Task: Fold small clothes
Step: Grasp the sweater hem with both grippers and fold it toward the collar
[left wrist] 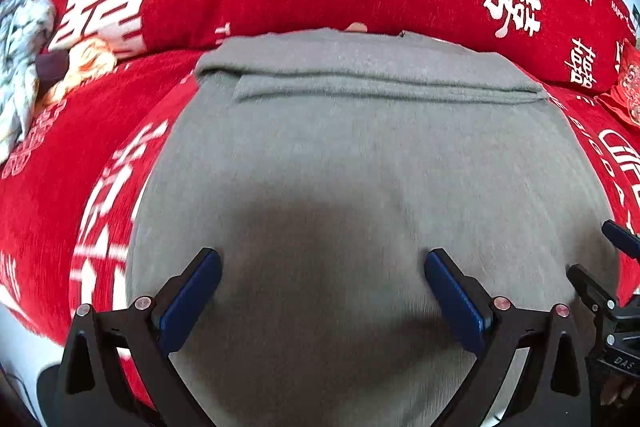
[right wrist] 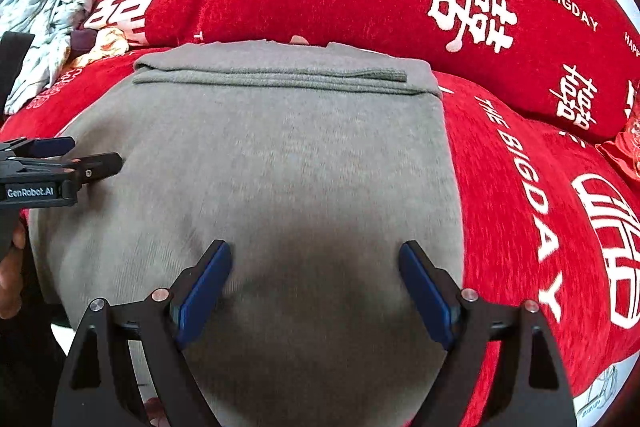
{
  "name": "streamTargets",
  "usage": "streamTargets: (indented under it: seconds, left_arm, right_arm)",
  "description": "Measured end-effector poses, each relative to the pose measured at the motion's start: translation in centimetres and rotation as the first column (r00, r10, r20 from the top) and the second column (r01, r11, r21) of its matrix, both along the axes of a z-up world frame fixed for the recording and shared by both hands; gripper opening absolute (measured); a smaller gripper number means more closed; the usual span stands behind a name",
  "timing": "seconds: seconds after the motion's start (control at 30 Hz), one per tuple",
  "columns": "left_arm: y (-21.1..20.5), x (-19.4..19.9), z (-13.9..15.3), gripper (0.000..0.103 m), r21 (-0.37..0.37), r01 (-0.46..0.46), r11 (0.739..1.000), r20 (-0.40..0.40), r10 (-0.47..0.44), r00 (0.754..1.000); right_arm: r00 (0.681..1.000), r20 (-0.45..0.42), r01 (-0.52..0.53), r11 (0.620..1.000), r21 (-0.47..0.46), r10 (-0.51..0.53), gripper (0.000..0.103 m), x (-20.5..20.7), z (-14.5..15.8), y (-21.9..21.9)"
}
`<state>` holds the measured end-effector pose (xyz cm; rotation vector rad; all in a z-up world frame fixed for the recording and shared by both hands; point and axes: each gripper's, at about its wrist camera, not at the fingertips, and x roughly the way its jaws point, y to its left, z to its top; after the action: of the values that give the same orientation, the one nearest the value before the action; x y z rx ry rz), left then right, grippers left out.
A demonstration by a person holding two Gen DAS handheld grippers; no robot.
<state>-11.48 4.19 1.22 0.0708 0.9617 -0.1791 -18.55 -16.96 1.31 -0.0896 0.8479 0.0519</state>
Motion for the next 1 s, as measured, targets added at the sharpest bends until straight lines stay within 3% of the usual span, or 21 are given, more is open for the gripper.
streamTargets:
  seconds: [0.13,0.23,0.33,0.57,0.7,0.87,0.9,0.97,1.0]
  left_arm:
    - [2.8,-2.4,0.0,0.102,-0.042,-0.086,0.995,-0.052,0.084,0.995]
    - [4.9,-3.5,-1.2,0.102,-0.025,-0.143,0.989,-0.089,0.14,0.986]
    - [6.2,-4.5,-1.7,0.102,-0.055,-0.169,0.984,-0.114,0.162,0.98]
    - [8.1,-5.3,-3.7,0.102,-0.159,-0.213,0.964,-0.231,0.174,0.957]
    - [8.5,-5.4,-4.5,0.102,-0.209,-0.223,0.952,-0.276,0.161,0.948]
    - [7.5,-5.5,-5.0,0.101,-0.226,-0.186,0.956,-0.303,0.113,0.946]
    - [7.2,-5.6,-4.9,0.097,-0.225,-0.18,0.958,-0.299,0.108,0.948]
    - [7.0,-5.9,-4.4,0.088,-0.228,-0.166,0.959,-0.284,0.098,0.954]
    - [6.8,-6.2,-4.1,0.078,-0.228,-0.158,0.961,-0.273,0.093,0.958]
  right_arm:
    - [0.998,-0.06,-0.033,0.999,0.0,0.033,0.09,-2.2,-0.2,-0.8]
    - [0.997,-0.067,-0.056,0.994,-0.095,0.05,0.09,-4.0,-0.8,-0.5]
    - [0.995,-0.097,-0.047,0.994,-0.096,0.038,0.09,-5.3,-1.3,-1.0]
    - [0.973,-0.216,0.113,0.981,0.155,-0.078,0.09,-6.4,-2.2,-5.3]
    - [0.967,-0.253,0.088,0.979,0.184,-0.04,0.09,-6.9,-3.0,-4.7]
    - [0.963,-0.269,0.045,0.974,0.221,0.017,0.09,-7.0,-3.8,-4.1]
    - [0.964,-0.266,0.034,0.972,0.233,0.03,0.084,-7.1,-3.8,-4.0]
    - [0.964,-0.262,0.02,0.967,0.254,0.049,0.055,-7.4,-3.7,-4.1]
    - [0.961,-0.269,0.015,0.962,0.273,0.061,0.027,-7.4,-3.8,-4.3]
